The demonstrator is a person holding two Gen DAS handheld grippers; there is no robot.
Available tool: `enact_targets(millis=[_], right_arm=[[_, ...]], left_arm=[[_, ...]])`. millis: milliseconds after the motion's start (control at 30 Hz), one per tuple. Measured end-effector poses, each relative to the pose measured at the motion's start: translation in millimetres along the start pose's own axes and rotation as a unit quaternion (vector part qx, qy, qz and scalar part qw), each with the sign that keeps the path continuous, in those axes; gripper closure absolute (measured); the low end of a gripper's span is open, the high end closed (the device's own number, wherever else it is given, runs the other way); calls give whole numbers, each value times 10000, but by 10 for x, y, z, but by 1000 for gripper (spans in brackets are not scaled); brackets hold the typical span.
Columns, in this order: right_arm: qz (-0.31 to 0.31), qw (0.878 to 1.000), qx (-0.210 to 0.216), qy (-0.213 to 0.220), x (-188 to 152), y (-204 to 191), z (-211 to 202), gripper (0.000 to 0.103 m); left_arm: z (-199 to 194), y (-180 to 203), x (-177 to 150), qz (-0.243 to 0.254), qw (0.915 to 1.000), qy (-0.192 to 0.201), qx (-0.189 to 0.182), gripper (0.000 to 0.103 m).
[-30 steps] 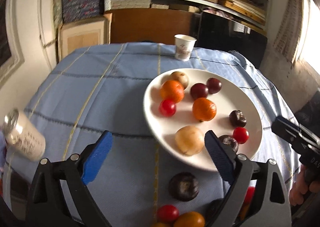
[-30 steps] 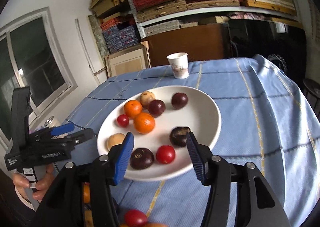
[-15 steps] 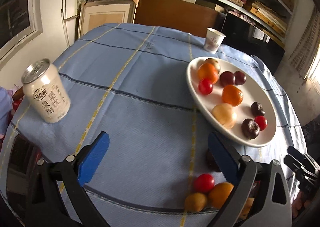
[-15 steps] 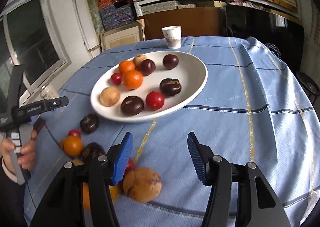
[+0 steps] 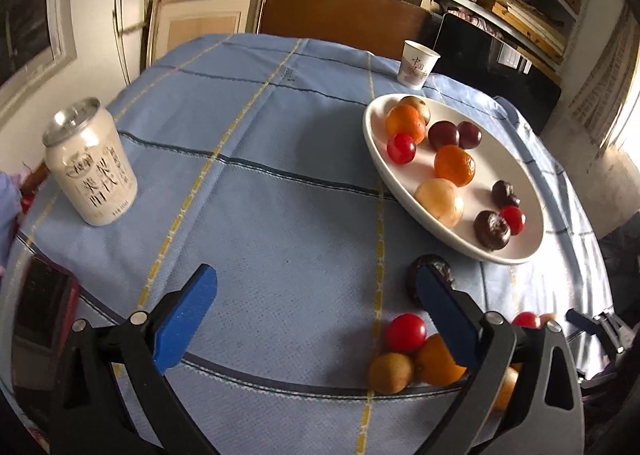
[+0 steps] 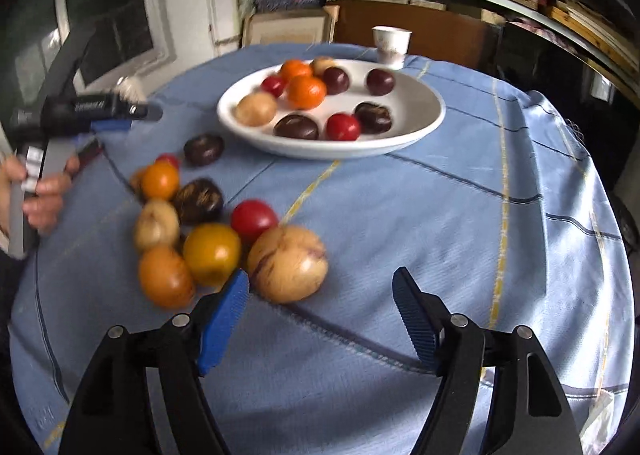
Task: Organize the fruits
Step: 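Move both tools back toward the remaining fruit pile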
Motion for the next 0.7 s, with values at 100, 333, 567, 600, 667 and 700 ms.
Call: enact_targets(millis=[100, 333, 567, 600, 667, 700], right_arm=[[-140, 9999, -58, -40, -11, -46, 28, 23], [-325, 9987, -290, -279, -38, -112, 159, 19], [-231, 9984, -391, -344, 31, -88, 265, 10], [-219, 9983, -422, -339, 31, -80, 264, 9], [-230, 9977, -532, -363, 32, -70, 274, 3], [-222, 9975, -528, -413, 34, -69, 284, 3]], left_arm=[[-32, 65, -32, 282, 9993, 82, 223, 5], [-129, 224, -127, 627, 9980, 97, 46, 5], [-262, 314, -182, 786, 9966, 245, -51, 5], [-277, 322, -191, 809, 9964, 257, -58, 5], [-302, 334, -207, 857, 9959, 289, -55, 5], [-313, 342, -217, 884, 9956, 300, -50, 5]])
Point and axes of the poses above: each gripper's, at about its wrist camera, not at the fingertips, and z roughly the way its jaws point, y to its right, x to its top, the point moved 7 cm from there along z, roughly the way its jaws point, and after that the axes turned 3 degrees about z, right-handed, at the moved point
